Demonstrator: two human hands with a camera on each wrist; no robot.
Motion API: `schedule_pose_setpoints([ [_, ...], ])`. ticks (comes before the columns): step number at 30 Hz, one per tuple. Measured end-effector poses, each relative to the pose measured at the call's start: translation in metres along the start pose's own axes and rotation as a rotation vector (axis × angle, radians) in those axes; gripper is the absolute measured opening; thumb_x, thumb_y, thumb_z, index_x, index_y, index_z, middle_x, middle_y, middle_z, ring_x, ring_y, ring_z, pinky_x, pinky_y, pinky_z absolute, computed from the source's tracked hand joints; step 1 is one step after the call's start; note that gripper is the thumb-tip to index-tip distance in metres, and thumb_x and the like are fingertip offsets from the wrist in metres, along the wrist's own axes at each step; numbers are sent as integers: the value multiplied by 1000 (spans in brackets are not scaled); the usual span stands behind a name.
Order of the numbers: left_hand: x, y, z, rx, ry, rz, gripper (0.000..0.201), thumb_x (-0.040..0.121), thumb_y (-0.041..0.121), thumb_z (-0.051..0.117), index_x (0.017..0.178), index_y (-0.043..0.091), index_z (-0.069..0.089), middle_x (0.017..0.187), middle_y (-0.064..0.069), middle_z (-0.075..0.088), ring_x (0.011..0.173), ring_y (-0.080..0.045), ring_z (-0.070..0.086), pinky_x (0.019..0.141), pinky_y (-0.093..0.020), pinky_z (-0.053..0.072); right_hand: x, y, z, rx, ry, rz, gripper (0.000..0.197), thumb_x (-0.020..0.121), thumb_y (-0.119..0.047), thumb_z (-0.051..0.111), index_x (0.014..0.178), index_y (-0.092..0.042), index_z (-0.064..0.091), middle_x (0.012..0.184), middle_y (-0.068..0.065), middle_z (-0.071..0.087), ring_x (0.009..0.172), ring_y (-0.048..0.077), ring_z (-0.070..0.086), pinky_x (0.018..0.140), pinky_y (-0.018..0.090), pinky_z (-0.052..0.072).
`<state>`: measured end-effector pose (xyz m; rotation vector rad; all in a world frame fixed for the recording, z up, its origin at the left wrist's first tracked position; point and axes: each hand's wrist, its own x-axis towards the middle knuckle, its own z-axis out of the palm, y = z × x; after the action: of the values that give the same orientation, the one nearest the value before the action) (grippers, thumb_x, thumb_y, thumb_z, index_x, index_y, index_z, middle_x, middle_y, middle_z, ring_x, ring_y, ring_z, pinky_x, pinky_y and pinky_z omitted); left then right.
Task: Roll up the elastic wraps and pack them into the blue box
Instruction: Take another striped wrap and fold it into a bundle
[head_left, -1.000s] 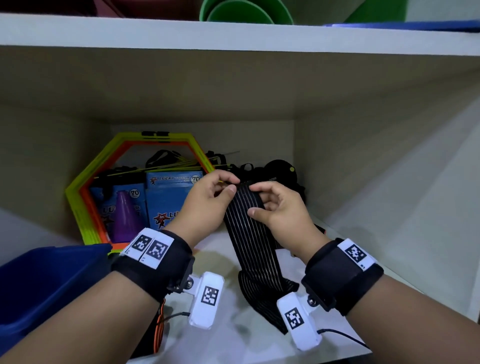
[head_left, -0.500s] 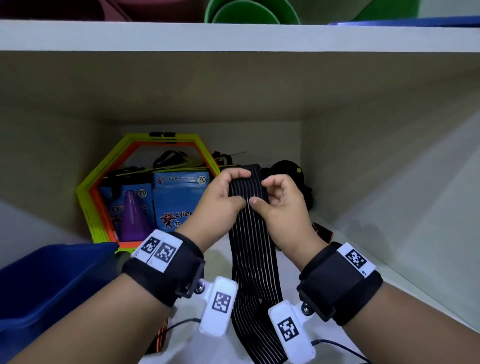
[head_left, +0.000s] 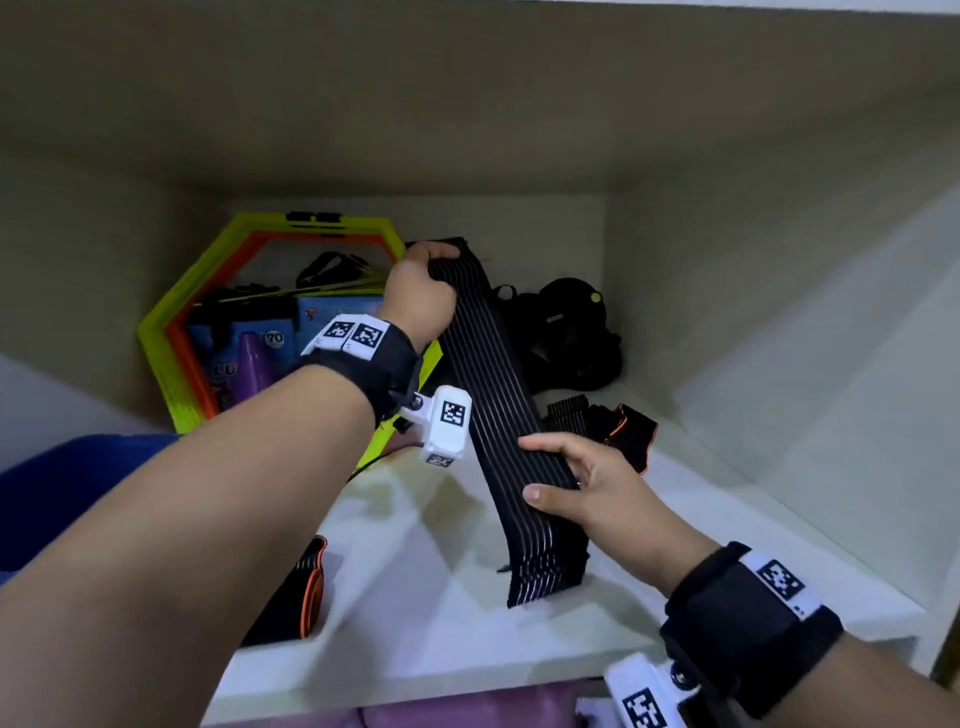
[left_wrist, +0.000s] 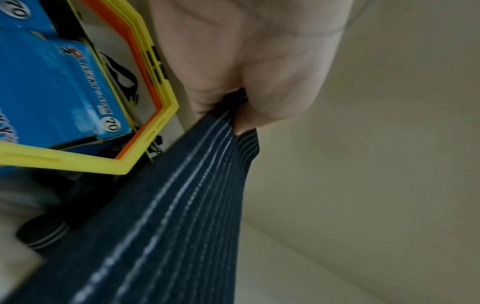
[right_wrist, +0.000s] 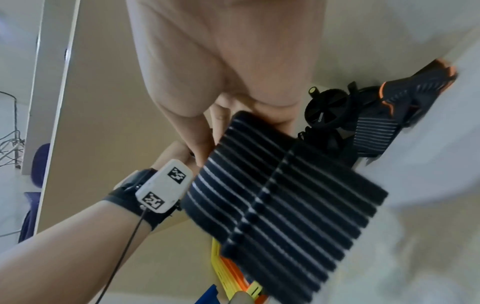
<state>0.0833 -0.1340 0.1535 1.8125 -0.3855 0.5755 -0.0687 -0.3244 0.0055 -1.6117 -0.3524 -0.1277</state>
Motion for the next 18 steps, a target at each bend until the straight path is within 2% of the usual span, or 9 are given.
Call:
schedule_pose_setpoints([
  [1, 1, -9, 5, 14, 3, -13, 44, 84, -9, 56, 110, 26, 61, 112, -9, 63, 93, -33, 68, 69, -46, 60, -5, 2, -2, -17, -14, 37, 45, 86, 5, 70, 125, -16, 63, 116, 6, 72, 105, 22, 70, 86, 30, 58],
  [2, 2, -19, 10, 42, -7, -24, 40, 83, -6, 62, 107, 25, 63, 115, -9, 64, 98, -32, 67, 70, -42, 59, -9, 5, -4, -29, -23, 75, 45, 86, 4, 70, 125, -16, 63, 116, 5, 72, 104, 21, 71, 87, 32, 58],
  [4, 2, -41, 20, 143, -48, -36, 33, 79, -1, 74, 100, 24, 67, 118, -4, 64, 102, -24, 63, 65, -23, 51, -19, 11, -8, -62, -50, 161, 45, 85, 2, 72, 124, -18, 63, 115, 4, 73, 102, 23, 72, 88, 37, 59],
  [6, 0, -64, 31, 247, -86, -72, 28, 77, 3, 80, 95, 21, 71, 109, 1, 63, 100, -18, 61, 65, -18, 45, -27, 18, -11, -114, -97, 242, 44, 84, -1, 74, 122, -20, 64, 112, 4, 73, 98, 25, 73, 85, 38, 59],
  [9, -3, -97, 49, 358, -134, -153, 25, 78, 6, 81, 99, 17, 75, 108, 1, 62, 96, -14, 58, 78, -23, 47, -36, 28, -11, -190, -107, 337, 38, 83, 2, 74, 115, -17, 66, 104, 6, 73, 88, 19, 74, 75, 29, 59],
  [11, -5, -116, 59, 395, -180, -216, 21, 81, 6, 77, 100, 15, 75, 103, 1, 64, 94, -15, 59, 78, -23, 46, -40, 33, -9, -231, -89, 371, 35, 82, 4, 73, 112, -13, 66, 96, 3, 71, 78, 12, 73, 67, 23, 57],
  [13, -4, -131, 68, 420, -255, -265, 15, 84, 5, 69, 93, 17, 74, 103, -5, 71, 95, -21, 65, 80, -26, 49, -43, 37, -9, -256, -88, 398, 33, 82, 4, 73, 111, -10, 66, 87, -1, 70, 70, 6, 71, 61, 18, 53],
  [16, -2, -148, 74, 464, -325, -329, 18, 86, 3, 64, 96, 12, 76, 112, -14, 73, 103, -33, 67, 94, -38, 54, -45, 42, -9, -241, -93, 447, 31, 82, 4, 74, 111, -5, 64, 82, -4, 70, 67, 6, 71, 59, 19, 53],
  [18, 0, -157, 79, 520, -356, -315, 25, 86, 6, 63, 106, 14, 76, 111, -10, 73, 104, -29, 68, 93, -36, 55, -44, 44, -10, -267, -94, 462, 33, 82, 3, 75, 111, -5, 63, 85, -3, 70, 69, 7, 71, 61, 21, 55],
])
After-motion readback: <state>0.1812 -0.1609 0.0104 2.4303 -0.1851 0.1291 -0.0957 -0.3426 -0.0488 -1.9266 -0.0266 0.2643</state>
